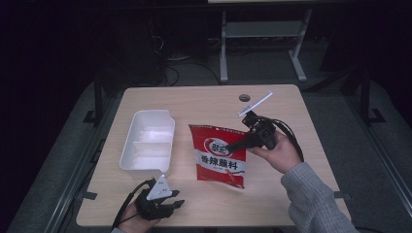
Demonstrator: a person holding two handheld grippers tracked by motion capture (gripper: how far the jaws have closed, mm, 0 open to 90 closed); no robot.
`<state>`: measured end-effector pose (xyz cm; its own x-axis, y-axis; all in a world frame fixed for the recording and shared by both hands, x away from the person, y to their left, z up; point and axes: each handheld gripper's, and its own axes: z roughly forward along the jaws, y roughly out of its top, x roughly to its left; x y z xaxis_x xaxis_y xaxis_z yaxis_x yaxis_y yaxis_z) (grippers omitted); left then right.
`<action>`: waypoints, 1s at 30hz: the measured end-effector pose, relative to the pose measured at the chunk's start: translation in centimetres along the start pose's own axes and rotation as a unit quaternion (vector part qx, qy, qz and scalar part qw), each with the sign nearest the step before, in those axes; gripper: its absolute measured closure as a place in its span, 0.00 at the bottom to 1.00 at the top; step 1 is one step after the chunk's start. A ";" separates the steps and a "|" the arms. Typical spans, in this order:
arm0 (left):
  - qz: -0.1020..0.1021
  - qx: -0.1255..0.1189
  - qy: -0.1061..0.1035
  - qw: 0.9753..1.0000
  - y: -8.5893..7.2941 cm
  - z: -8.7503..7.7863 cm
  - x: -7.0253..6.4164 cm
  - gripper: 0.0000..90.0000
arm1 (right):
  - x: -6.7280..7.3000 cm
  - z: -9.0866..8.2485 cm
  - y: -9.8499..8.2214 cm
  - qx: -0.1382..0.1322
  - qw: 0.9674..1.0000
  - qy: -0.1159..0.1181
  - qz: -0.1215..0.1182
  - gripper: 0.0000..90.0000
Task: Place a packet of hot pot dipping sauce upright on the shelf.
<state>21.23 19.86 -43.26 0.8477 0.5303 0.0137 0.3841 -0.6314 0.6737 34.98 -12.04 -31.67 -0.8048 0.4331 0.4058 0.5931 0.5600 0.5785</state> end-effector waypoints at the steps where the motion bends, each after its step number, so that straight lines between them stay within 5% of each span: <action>1: 0.000 0.002 0.001 1.000 -0.1 0.0 0.0 0.69 | 0.1 0.0 0.1 -0.002 1.000 0.003 -0.002 0.98; 11: -0.017 -0.009 0.007 1.000 -0.9 -0.5 0.9 0.66 | 1.0 -0.1 1.8 -0.012 1.000 0.008 -0.003 0.98; 30: -0.014 -0.004 0.011 1.000 -1.3 -0.3 1.2 0.60 | 3.0 0.5 6.6 -0.061 0.998 0.022 -0.007 0.98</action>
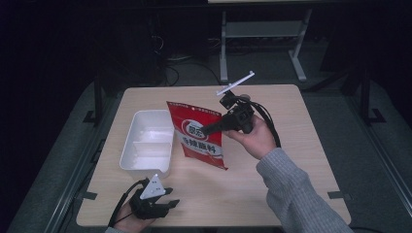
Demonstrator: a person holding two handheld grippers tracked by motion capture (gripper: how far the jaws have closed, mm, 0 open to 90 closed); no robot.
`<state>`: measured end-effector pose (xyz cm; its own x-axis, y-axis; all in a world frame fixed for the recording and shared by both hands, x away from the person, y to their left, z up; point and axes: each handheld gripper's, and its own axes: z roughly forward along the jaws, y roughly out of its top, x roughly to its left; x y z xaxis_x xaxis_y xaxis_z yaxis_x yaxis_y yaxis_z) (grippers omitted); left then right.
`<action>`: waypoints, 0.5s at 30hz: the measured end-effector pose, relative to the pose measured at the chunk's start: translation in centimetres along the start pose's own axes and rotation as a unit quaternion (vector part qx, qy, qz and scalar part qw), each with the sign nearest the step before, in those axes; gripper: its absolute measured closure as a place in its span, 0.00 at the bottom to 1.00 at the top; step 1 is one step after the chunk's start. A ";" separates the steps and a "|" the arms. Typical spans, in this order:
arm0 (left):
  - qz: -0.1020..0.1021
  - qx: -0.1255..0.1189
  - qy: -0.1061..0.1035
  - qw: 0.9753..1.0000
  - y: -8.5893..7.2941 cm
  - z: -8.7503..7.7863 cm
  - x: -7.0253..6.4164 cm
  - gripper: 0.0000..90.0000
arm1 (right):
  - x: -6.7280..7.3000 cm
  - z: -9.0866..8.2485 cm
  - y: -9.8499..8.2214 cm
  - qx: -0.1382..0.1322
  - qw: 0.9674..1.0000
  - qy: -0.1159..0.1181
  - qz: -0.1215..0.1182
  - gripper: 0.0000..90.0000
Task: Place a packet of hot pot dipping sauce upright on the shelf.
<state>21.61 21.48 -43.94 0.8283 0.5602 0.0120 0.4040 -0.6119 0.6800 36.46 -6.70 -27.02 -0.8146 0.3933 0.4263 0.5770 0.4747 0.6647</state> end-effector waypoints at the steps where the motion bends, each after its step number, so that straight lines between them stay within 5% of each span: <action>1: 0.000 0.000 0.001 1.000 0.0 0.0 0.1 0.59 | 0.3 0.2 0.7 -0.005 1.000 0.000 -0.002 0.98; 15: 0.002 0.001 0.003 1.000 -0.2 -0.1 0.2 0.59 | 1.8 2.7 4.1 -0.016 1.000 0.013 -0.010 0.98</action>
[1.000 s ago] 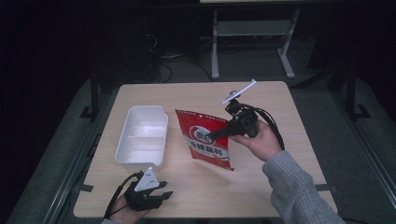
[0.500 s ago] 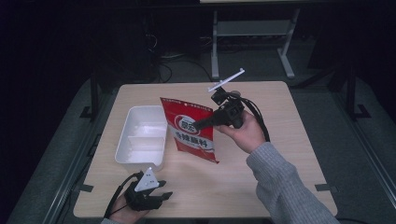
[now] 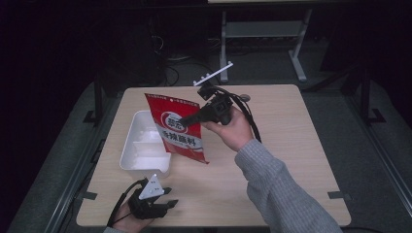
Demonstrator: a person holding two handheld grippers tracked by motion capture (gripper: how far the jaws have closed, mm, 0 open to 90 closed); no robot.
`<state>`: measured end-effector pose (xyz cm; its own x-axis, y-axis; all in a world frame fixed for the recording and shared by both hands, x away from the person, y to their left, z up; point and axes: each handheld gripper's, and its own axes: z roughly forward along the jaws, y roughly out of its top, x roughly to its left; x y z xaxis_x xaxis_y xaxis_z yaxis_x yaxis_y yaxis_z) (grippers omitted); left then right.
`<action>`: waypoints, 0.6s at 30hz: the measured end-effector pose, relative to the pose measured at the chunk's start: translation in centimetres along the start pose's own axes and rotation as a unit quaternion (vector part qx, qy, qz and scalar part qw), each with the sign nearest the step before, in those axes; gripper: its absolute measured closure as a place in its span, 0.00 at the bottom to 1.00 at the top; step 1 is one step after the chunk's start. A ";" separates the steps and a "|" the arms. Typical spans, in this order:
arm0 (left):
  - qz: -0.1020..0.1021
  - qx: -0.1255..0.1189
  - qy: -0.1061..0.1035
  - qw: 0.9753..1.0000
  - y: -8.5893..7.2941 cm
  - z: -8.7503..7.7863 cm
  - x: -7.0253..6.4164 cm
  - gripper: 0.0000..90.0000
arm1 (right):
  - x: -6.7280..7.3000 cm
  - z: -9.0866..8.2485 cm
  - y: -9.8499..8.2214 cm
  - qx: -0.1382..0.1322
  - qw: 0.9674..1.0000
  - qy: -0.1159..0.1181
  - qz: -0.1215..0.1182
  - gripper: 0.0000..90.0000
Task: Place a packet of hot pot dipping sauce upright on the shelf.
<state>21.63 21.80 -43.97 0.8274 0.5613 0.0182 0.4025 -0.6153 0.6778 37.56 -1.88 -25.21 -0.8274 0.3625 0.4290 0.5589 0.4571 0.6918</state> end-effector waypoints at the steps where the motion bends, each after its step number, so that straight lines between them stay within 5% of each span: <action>1: 0.000 0.000 0.000 1.000 0.0 0.0 0.0 0.59 | 0.1 0.3 0.2 0.000 1.000 0.001 -0.001 0.98; 18: 0.002 0.000 -0.003 1.000 -0.1 -0.1 0.1 0.57 | -0.1 4.9 3.1 -0.017 1.000 0.017 0.011 0.98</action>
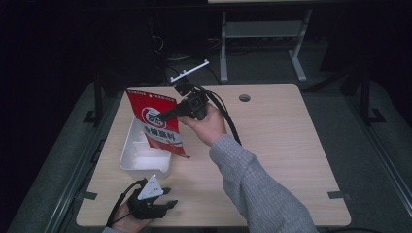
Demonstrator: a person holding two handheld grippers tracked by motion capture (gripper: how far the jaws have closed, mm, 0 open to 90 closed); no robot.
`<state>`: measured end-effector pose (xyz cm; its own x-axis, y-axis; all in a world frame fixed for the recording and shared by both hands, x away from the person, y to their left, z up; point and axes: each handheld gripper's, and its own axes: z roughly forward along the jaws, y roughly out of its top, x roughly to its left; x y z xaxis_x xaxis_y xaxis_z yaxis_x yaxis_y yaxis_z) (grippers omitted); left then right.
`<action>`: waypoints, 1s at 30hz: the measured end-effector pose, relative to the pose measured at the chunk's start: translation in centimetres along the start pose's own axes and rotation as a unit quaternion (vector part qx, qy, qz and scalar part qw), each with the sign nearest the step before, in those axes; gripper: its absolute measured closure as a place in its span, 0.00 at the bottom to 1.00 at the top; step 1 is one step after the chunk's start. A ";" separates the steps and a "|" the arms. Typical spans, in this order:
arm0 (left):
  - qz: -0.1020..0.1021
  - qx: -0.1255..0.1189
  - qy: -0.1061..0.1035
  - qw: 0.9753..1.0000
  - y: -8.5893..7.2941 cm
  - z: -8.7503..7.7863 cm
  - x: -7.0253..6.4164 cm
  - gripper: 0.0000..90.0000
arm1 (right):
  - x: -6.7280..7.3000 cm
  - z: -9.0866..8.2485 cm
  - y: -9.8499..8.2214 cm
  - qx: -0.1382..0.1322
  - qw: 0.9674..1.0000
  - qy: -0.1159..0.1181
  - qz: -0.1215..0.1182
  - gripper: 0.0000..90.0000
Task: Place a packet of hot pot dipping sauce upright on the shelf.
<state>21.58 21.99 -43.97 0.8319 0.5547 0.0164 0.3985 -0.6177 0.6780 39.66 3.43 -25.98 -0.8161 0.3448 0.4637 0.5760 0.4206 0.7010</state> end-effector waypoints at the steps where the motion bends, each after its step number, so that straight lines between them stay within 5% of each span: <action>1: -0.002 0.001 -0.001 1.000 0.0 0.0 0.0 0.57 | 0.0 0.2 0.1 -0.001 1.000 0.000 -0.001 0.98; 30: 0.007 0.001 -0.005 1.000 0.0 0.1 -0.1 0.57 | -0.3 6.3 1.1 -0.009 1.000 0.006 0.012 0.98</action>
<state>21.53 21.86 -43.99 0.8411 0.5406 0.0183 0.3876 -0.6260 0.6767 40.84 9.11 -28.76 -0.8025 0.3444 0.4873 0.5948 0.3971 0.6990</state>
